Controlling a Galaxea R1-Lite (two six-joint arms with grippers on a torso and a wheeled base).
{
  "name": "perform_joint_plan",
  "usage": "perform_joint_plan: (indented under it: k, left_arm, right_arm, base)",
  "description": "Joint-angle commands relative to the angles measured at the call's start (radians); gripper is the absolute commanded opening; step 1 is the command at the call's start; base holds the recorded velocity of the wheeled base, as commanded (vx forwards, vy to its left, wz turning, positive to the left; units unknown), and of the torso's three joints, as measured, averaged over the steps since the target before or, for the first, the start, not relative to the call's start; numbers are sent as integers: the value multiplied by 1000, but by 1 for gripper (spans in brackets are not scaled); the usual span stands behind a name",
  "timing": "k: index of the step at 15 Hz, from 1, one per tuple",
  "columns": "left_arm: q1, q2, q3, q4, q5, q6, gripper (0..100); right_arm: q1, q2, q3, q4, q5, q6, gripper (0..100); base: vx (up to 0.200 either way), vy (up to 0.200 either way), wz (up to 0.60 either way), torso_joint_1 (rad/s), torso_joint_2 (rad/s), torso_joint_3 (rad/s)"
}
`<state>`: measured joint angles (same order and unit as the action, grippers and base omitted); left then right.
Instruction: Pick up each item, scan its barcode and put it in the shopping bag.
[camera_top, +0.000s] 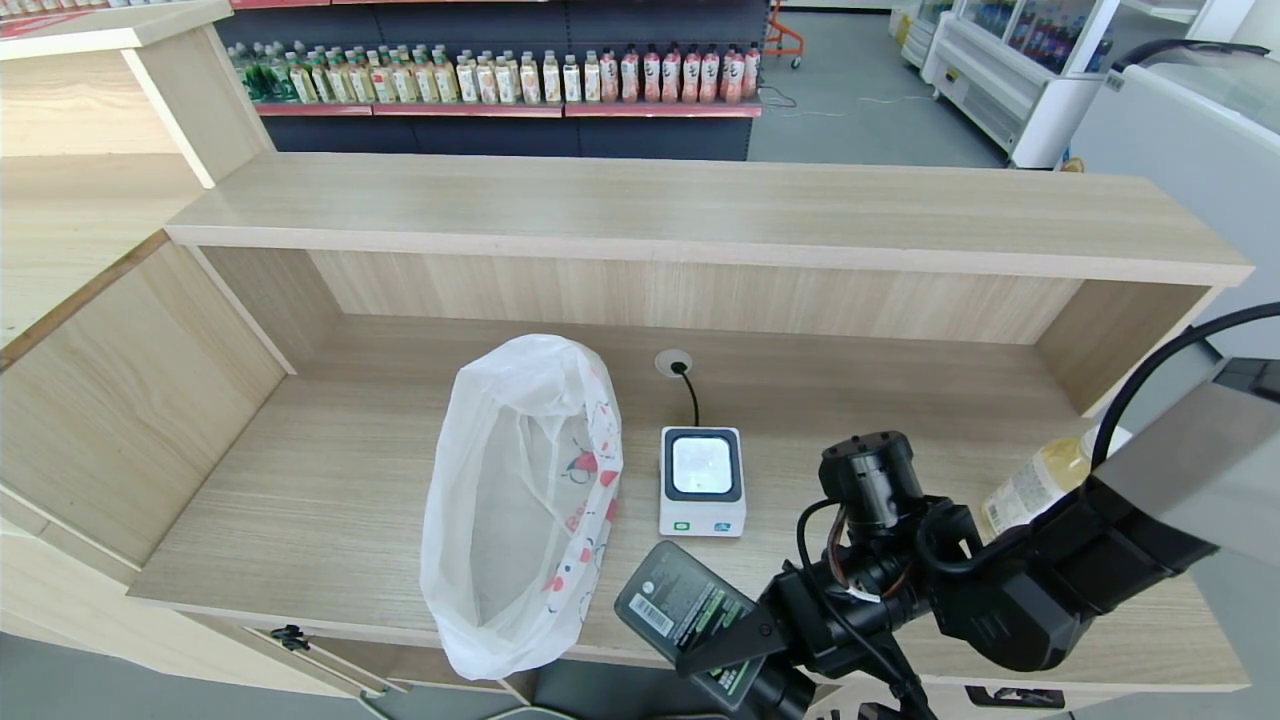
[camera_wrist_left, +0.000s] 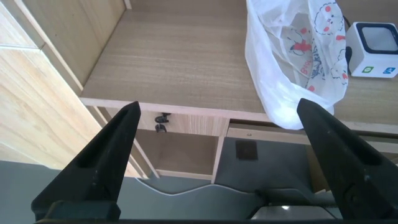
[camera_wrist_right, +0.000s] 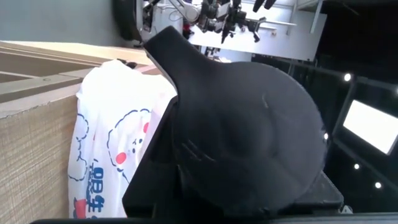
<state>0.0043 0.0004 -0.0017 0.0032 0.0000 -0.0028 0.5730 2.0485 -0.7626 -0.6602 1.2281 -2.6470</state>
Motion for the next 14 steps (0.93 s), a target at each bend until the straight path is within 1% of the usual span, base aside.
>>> perform_joint_plan:
  k: [1,3,4,5,6,7,8,9,10,11,12,13,14]
  left_arm:
    - [0,0,0,0,0,0,100]
    - [0,0,0,-2,0,0,100]
    - [0,0,0,0,0,0,100]
    - [0,0,0,0,0,0,100]
    - [0,0,0,0,0,0,100]
    - [0,0,0,0,0,0,100]
    - [0,0,0,0,0,0,100]
    - [0,0,0,0,0,0,100]
    - [0,0,0,0,0,0,100]
    - [0,0,0,-2,0,0,100]
    - [0,0,0,-2,0,0,100]
    - [0,0,0,0,0,0,100]
    - [0,0,0,0,0,0,100]
  right_arm:
    - [-2,-14,2,-1,-1,1,0]
    - [-4,-27,0,7,-1,16,0]
    - [-4,-51,-4,42,-1,52,0]
    - [-4,-116,-8,96,-1,134,0]
    - [-7,-205,-12,119,-1,260,0]
    - [-24,-304,-14,119,-6,415,0]
    - [-39,-360,-15,119,-18,496,0]
    - [-124,-525,-23,126,-62,670,0]
    - [-191,-588,-21,133,-71,731,0]
    - [-277,-657,3,214,-68,866,0]
    - [-294,-686,-6,335,-36,970,0]
    - [-315,-699,-41,419,-30,1032,0]
    - [-372,-711,-86,548,-35,1171,0]
  base:
    - [0,0,0,0,0,0]
    - [0,0,0,0,0,0]
    - [0,0,0,0,0,0]
    - [0,0,0,0,0,0]
    - [0,0,0,0,0,0]
    - [0,0,0,0,0,0]
    - [0,0,0,0,0,0]
    - [0,0,0,0,0,0]
    - [0,0,0,0,0,0]
    - [0,0,0,0,0,0]
    - [0,0,0,0,0,0]
    - [0,0,0,0,0,0]
    - [0,0,0,0,0,0]
